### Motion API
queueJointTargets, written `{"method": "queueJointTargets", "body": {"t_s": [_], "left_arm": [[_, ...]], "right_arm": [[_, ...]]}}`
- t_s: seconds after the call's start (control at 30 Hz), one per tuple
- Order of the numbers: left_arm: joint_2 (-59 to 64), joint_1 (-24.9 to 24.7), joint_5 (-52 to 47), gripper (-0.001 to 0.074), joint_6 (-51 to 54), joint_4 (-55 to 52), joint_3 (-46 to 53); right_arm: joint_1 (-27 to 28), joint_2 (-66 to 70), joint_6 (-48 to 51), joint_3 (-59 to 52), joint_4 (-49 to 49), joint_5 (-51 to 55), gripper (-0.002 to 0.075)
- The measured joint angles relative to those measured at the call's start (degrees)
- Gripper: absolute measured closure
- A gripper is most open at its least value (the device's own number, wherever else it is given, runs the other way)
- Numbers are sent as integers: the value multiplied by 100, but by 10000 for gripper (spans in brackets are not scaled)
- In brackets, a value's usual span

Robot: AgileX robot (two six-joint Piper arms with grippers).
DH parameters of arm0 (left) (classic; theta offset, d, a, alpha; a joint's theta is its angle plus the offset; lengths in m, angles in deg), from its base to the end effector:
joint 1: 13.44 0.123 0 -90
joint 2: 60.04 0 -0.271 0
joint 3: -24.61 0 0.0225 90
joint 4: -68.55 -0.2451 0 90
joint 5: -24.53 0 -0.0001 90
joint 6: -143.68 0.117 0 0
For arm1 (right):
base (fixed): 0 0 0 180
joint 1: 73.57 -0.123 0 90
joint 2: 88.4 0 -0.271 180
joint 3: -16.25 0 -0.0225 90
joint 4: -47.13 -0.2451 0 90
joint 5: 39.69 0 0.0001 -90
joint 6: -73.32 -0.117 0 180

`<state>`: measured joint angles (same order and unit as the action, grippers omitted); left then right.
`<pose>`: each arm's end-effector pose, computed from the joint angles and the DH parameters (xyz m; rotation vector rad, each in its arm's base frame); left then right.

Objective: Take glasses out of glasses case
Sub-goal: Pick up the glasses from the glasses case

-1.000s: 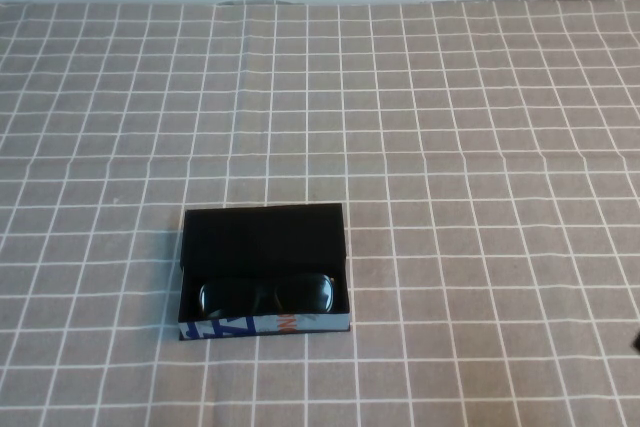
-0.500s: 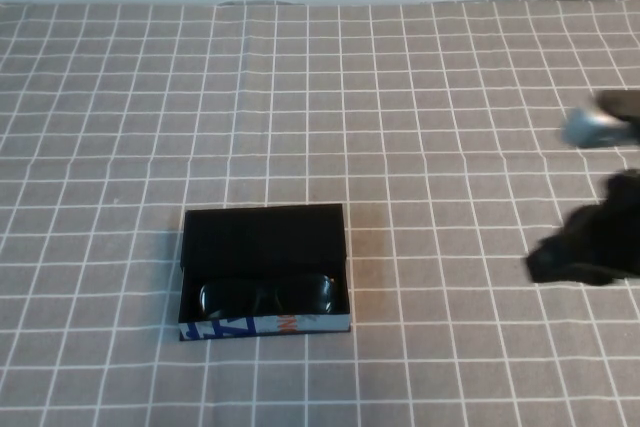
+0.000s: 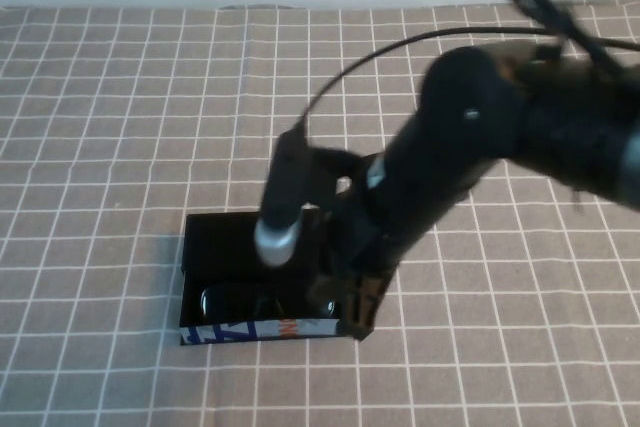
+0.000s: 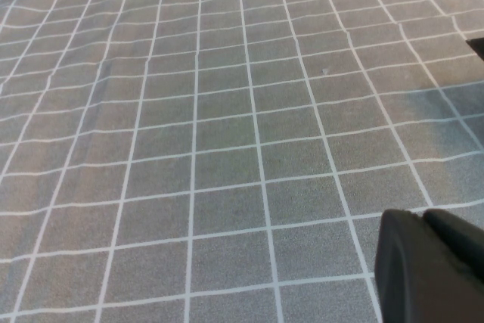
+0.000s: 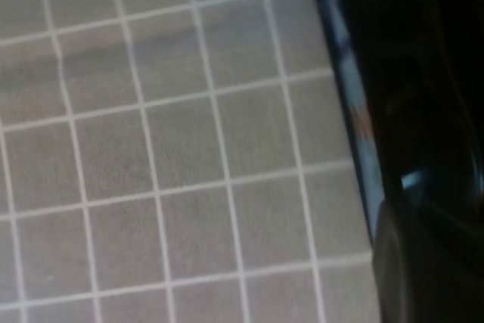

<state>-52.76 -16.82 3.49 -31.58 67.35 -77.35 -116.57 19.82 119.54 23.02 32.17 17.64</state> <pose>0.0858 -0.0042 0.1667 0.1443 1.8508 0.0371 0.2550 0.2725 0.2480 -1.8297 2.0509 0.3253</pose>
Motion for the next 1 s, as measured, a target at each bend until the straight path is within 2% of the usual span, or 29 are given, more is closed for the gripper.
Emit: {"method": "queueJointTargets", "body": {"t_s": [0.07, 0.17, 0.3, 0.37, 0.6, 1.0], "left_arm": [[0, 0, 0, 739, 0, 0, 0], [0, 0, 0, 739, 0, 0, 0], [0, 0, 0, 739, 0, 0, 0], [0, 0, 0, 739, 0, 0, 0], [0, 0, 0, 739, 0, 0, 0], [0, 0, 0, 739, 0, 0, 0]], "right_arm": [[-144, 256, 541, 258, 0, 94, 704], [-235, 719, 1099, 681, -20, 238, 617], [-248, 1333, 1349, 1248, 39, 305, 490], [-248, 1576, 1387, 1505, 70, 304, 459], [-248, 2120, 1413, 2146, 145, 317, 435], [-248, 2393, 1536, 2269, 239, 378, 433]]}}
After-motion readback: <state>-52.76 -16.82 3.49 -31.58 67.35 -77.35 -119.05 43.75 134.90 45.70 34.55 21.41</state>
